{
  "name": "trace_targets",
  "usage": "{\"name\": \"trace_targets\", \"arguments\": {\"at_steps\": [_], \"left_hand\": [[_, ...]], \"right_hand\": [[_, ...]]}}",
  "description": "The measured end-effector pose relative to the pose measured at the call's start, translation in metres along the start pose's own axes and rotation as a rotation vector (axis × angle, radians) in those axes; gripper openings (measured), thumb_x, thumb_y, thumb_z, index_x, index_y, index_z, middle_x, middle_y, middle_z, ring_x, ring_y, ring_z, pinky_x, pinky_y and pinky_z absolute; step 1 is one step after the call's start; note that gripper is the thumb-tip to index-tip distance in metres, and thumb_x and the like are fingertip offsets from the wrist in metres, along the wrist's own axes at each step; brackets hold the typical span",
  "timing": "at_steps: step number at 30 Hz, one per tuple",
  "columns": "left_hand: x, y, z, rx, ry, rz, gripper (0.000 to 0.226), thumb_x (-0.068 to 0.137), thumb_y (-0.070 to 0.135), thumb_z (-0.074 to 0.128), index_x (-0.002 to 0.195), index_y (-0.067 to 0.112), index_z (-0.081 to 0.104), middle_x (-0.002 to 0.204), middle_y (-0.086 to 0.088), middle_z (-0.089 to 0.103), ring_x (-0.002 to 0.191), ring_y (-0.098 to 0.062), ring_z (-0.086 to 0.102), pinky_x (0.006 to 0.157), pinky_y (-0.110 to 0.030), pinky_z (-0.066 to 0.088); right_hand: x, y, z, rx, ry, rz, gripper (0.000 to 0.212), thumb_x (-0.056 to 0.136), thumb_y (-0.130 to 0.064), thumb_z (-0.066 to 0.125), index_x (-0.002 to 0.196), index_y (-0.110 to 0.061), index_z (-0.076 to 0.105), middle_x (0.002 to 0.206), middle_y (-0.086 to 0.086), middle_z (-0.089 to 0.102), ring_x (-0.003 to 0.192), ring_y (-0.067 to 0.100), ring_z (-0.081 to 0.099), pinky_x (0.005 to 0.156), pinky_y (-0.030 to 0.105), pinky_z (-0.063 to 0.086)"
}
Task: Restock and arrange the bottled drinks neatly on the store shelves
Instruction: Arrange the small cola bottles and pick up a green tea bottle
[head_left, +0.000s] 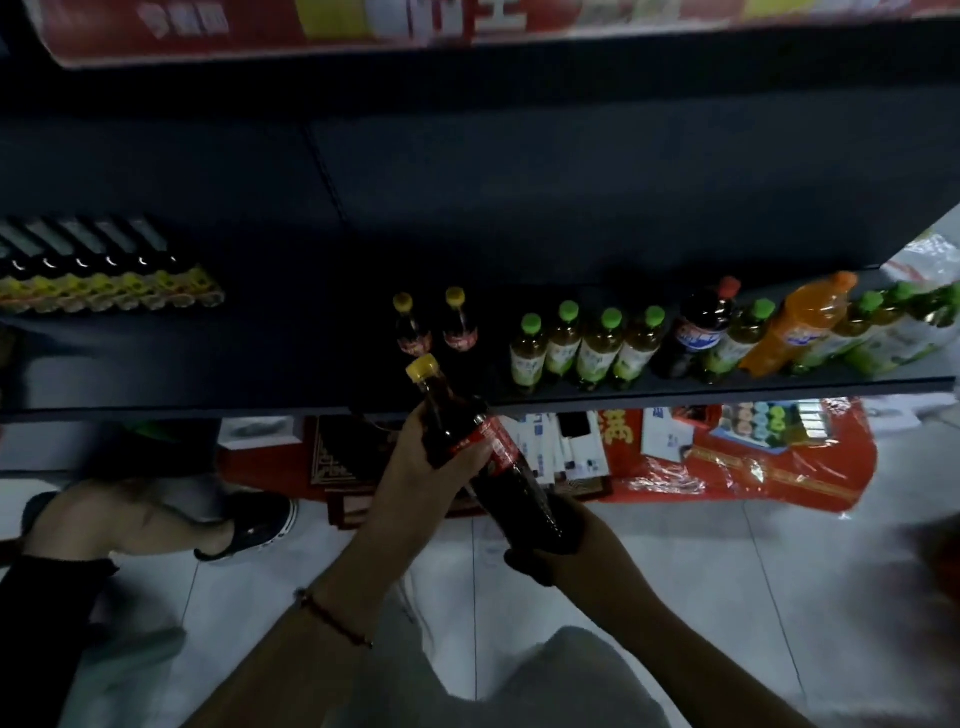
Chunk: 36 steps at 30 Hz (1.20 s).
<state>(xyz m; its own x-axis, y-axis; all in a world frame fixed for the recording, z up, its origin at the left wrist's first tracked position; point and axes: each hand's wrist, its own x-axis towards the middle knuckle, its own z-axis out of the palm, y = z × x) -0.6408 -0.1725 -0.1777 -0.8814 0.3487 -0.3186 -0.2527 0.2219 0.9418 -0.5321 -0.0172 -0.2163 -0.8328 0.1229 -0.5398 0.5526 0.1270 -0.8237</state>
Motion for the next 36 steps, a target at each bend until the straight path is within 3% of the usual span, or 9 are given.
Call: {"name": "trace_targets", "arguments": {"at_steps": [5,7,9,11,14,19,23,28,36], "left_hand": [[0.064,-0.065,-0.016,0.082,0.025,0.034,0.05,0.086,0.023,0.074,0.13,0.027,0.05,0.117,0.01,0.064,0.099,0.011,0.059,0.074,-0.002,0.046],[0.092,-0.09,-0.019,0.063,0.032,0.079,0.052,0.082,0.025,0.079,0.127,0.029,0.053,0.113,0.011,0.067,0.101,0.007,0.062,0.079,-0.009,0.05],[0.12,-0.118,-0.02,0.019,0.025,0.129,0.057,0.079,0.024,0.082,0.128,0.035,0.054,0.116,0.014,0.068,0.109,-0.001,0.063,0.083,-0.02,0.055],[0.144,-0.138,-0.021,0.039,0.022,0.193,0.056,0.081,0.019,0.08,0.121,0.046,0.053,0.115,0.022,0.067,0.108,0.002,0.064,0.08,-0.018,0.055],[0.172,-0.166,-0.018,0.043,0.036,0.322,0.058,0.081,0.009,0.077,0.123,0.041,0.053,0.114,0.021,0.069,0.107,0.0,0.065,0.084,-0.016,0.053],[0.212,-0.197,-0.01,0.097,0.082,0.477,0.07,0.078,0.001,0.077,0.131,0.038,0.05,0.118,0.02,0.067,0.111,0.005,0.061,0.088,-0.013,0.051],[0.235,-0.205,-0.004,0.138,0.098,0.58,0.072,0.076,-0.001,0.08,0.134,0.029,0.049,0.123,0.014,0.063,0.114,0.001,0.06,0.094,-0.018,0.05],[0.258,-0.202,0.004,0.214,0.105,0.678,0.071,0.076,0.006,0.08,0.131,0.037,0.046,0.122,0.022,0.059,0.115,0.004,0.057,0.102,-0.031,0.05],[0.284,-0.196,0.013,0.448,0.103,0.775,0.078,0.078,0.036,0.074,0.144,0.042,0.034,0.132,0.021,0.048,0.123,0.003,0.048,0.105,-0.034,0.047]], "right_hand": [[0.091,0.047,0.02,-0.053,0.01,-0.043,0.051,0.07,-0.024,0.085,0.11,-0.038,0.055,0.087,-0.027,0.067,0.078,-0.007,0.064,0.069,0.015,0.051],[0.127,0.065,0.026,0.014,0.025,-0.05,0.052,0.075,-0.011,0.08,0.114,-0.032,0.052,0.098,-0.02,0.066,0.087,-0.009,0.063,0.076,0.014,0.053],[0.162,0.082,0.032,0.037,0.032,-0.065,0.051,0.082,-0.001,0.071,0.112,-0.034,0.046,0.102,-0.022,0.056,0.089,-0.01,0.059,0.068,0.004,0.047],[0.197,0.099,0.035,0.013,0.054,-0.125,0.052,0.076,-0.016,0.079,0.111,-0.041,0.049,0.105,-0.02,0.061,0.097,-0.007,0.061,0.074,0.01,0.051],[0.241,0.121,0.038,-0.051,0.102,-0.227,0.065,0.065,-0.043,0.082,0.121,-0.045,0.05,0.113,-0.019,0.064,0.108,0.002,0.06,0.088,0.029,0.053],[0.291,0.139,0.035,-0.092,0.158,-0.423,0.05,0.072,-0.032,0.081,0.109,-0.053,0.055,0.101,-0.029,0.067,0.096,-0.011,0.061,0.084,0.024,0.052],[0.321,0.146,0.034,-0.125,0.269,-0.567,0.048,0.074,-0.024,0.081,0.114,-0.041,0.06,0.104,-0.018,0.067,0.099,-0.005,0.062,0.083,0.025,0.052],[0.36,0.146,0.037,-0.284,0.477,-0.678,0.057,0.072,-0.046,0.068,0.126,-0.036,0.052,0.114,-0.01,0.061,0.109,0.011,0.057,0.088,0.039,0.052],[0.372,0.14,0.052,-0.226,0.559,-0.663,0.076,0.086,-0.016,0.064,0.15,-0.024,0.023,0.145,-0.003,0.042,0.132,0.013,0.043,0.107,0.035,0.041]]}}
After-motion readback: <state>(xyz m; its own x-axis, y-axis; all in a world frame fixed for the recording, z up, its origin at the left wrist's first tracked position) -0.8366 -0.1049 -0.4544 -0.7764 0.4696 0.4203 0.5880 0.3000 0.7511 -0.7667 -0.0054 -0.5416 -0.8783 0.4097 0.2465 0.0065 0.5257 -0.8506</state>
